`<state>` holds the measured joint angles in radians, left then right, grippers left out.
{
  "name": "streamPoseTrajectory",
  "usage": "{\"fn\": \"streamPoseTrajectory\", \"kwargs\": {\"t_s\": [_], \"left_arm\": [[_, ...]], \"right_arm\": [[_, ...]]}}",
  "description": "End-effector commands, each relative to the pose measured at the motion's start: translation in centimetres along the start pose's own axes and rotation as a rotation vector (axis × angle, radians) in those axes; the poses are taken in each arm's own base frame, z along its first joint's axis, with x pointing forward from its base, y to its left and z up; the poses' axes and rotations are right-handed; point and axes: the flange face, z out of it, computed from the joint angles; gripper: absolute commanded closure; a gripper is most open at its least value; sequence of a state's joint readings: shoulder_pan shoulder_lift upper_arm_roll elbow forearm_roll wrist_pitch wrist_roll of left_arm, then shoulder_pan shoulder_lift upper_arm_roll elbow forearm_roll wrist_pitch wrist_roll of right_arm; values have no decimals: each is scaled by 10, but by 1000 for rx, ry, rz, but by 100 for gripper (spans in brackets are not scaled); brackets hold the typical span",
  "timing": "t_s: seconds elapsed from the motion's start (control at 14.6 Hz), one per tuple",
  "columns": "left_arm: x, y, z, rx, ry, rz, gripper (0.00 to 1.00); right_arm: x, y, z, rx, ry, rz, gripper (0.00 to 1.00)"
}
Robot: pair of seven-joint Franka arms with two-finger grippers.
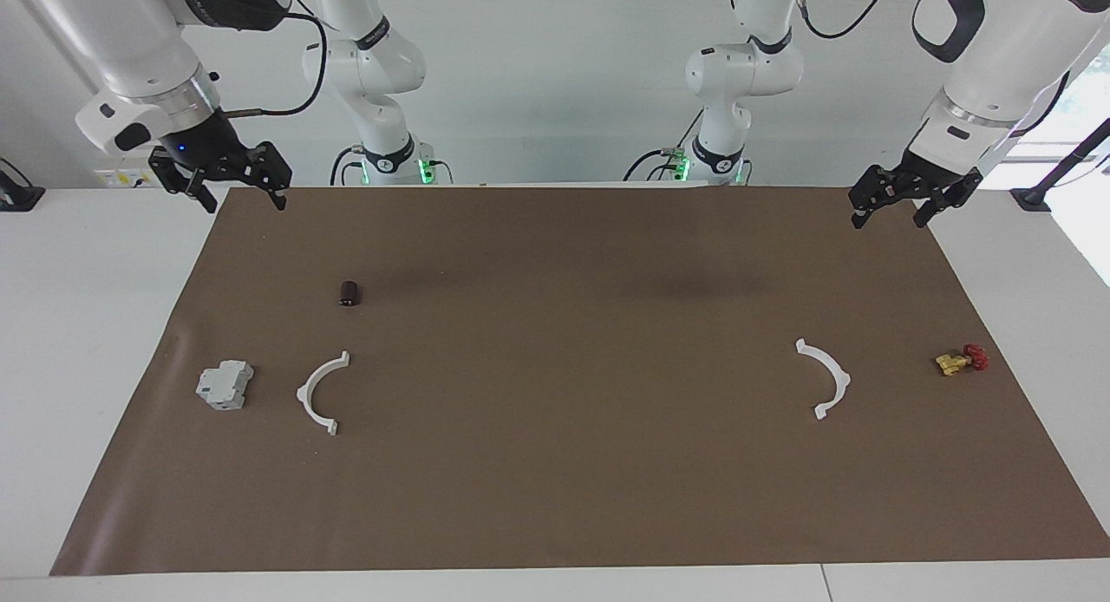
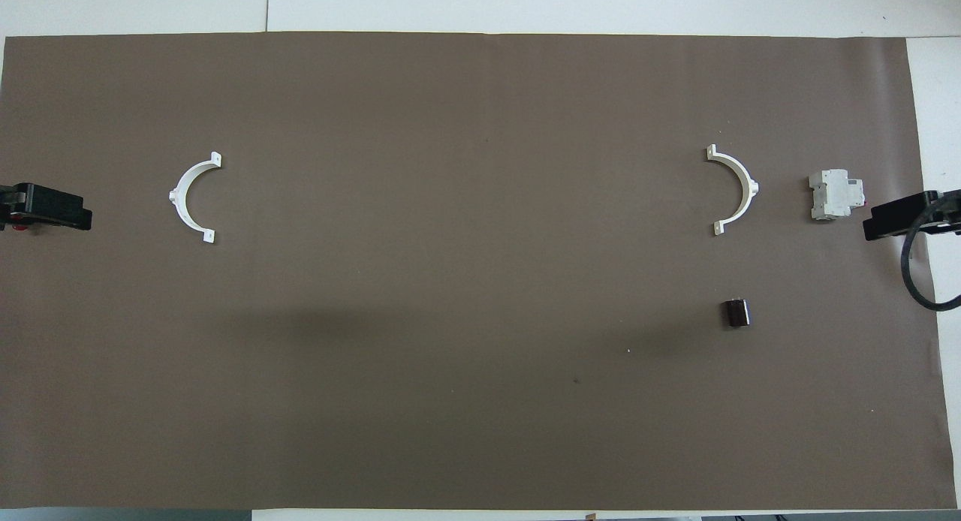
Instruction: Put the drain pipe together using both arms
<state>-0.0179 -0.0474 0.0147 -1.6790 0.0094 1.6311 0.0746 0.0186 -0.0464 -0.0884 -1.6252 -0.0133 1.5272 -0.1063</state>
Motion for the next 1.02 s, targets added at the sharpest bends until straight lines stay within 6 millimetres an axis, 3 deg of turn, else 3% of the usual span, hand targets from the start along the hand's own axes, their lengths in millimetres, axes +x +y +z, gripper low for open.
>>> {"fn": "streamPoseTrajectory", "kwargs": {"t_s": [0.0,0.27,0.48,0.55,0.75,0.96], "left_arm": [[-6,-3,-4,15,1,-10,0],[-6,-2,-4,15,1,-8,0],[-6,-2,-4,15,-1,-8,0],[-6,-3,-4,15,1,-10,0],[-6,-2,-3,15,-1,-8,0],[-6,-2,-4,15,-1,-8,0]], "right_arm": [[1,1,-1,18,1,22,0],[-2,-2,1,19,-5,23,0],[14,-6,22,19,78,5,0],[22,-6,41,20,83,2,0],[79,-4,130,72,110,-18,0],[116,-8,195,55,169,-71,0]]}}
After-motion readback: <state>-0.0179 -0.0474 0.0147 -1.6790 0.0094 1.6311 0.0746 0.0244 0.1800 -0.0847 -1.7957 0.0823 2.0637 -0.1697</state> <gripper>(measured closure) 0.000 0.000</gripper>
